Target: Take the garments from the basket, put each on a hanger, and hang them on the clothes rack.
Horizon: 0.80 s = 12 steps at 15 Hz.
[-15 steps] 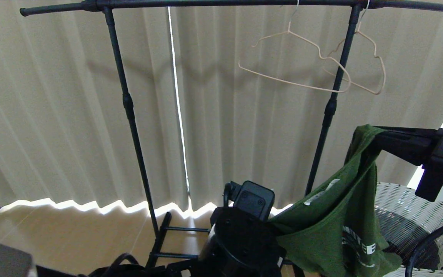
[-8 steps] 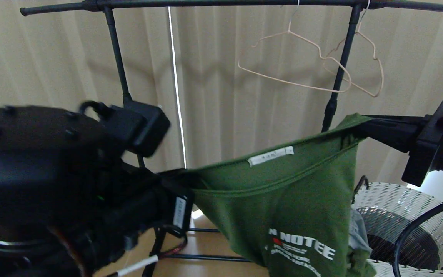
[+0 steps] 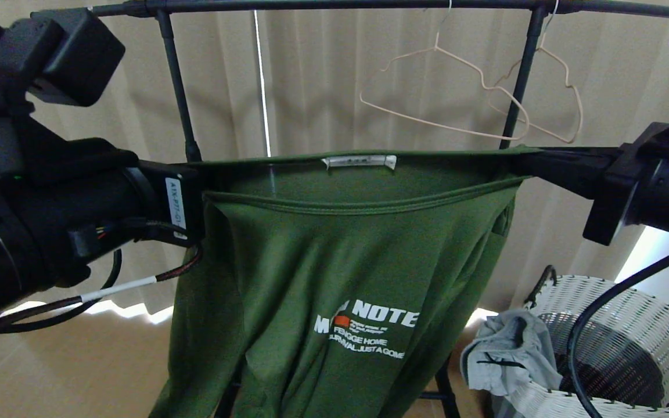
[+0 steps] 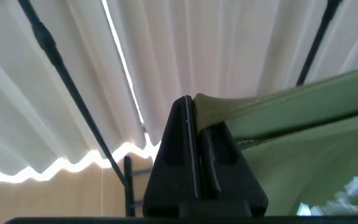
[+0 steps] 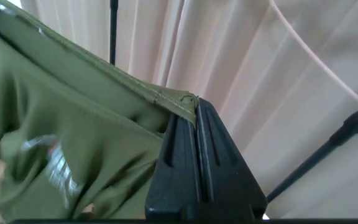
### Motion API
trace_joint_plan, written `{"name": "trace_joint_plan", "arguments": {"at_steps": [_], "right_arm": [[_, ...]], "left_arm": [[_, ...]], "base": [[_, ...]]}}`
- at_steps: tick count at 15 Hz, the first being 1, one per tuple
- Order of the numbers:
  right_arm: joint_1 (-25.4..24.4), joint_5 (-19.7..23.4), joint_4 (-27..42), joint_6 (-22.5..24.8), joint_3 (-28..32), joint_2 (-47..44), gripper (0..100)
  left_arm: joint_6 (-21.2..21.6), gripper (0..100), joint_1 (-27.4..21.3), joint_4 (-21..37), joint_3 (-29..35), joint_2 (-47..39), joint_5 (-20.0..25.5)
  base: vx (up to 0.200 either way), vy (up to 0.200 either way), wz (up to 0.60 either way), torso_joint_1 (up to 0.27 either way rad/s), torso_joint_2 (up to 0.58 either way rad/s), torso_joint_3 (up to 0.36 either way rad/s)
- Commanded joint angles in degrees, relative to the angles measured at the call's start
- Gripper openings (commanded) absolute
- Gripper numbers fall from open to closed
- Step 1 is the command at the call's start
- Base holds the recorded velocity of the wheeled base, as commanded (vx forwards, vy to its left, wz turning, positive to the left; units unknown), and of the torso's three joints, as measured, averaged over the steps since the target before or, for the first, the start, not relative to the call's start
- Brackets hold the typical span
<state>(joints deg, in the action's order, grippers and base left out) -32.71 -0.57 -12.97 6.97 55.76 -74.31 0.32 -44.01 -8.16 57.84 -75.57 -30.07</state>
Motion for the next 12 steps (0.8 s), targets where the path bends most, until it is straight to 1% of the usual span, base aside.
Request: {"name": "trace_joint_plan", "arguments": {"at_steps": [1, 2, 4, 5, 6, 8, 12], "right_arm": [[0.1, -0.31, -1.79, 0.15, 1.37, -2.77, 0], [1.42, -0.39, -3.03, 0.15, 2.16, -3.91, 0], [3.0, -0.22, -3.03, 0.32, 2.6, -4.08, 0], [3.0, -0.13, -3.2, 0.32, 3.48, -4.17, 0], [3.0, -0.13, -3.2, 0.32, 4.09, -4.35, 0], [3.09, -0.13, -3.2, 0.23, 7.43, -5.58, 0], [3.09, -0.13, -3.11, 0.23, 8.75, -5.67, 0]], "left_arm": [[0.03, 0, 0.41, -0.02, 2.36, -1.42, 0.63], [1.35, 0, 2.61, -0.11, 3.06, -1.33, 5.64], [2.93, 0, 4.37, -0.28, 3.42, -0.9, 14.78], [3.37, 0, 5.34, -0.28, 4.56, -0.98, 17.07], [3.55, 0, 5.51, -0.28, 6.58, -1.42, 17.42], [3.55, 0, 5.51, -0.19, 9.83, -2.13, 17.51], [3.46, 0, 5.34, -0.28, 10.01, -2.13, 17.59]], "base": [[0.0, 0.0, 0.0, 0.0, 0.0, 0.0], [0.0, 0.0, 0.0, 0.0, 0.0, 0.0], [0.0, 0.0, 0.0, 0.0, 0.0, 0.0], [0.0, 0.0, 0.0, 0.0, 0.0, 0.0], [0.0, 0.0, 0.0, 0.0, 0.0, 0.0], [0.0, 0.0, 0.0, 0.0, 0.0, 0.0], [0.0, 0.0, 0.0, 0.0, 0.0, 0.0]]}}
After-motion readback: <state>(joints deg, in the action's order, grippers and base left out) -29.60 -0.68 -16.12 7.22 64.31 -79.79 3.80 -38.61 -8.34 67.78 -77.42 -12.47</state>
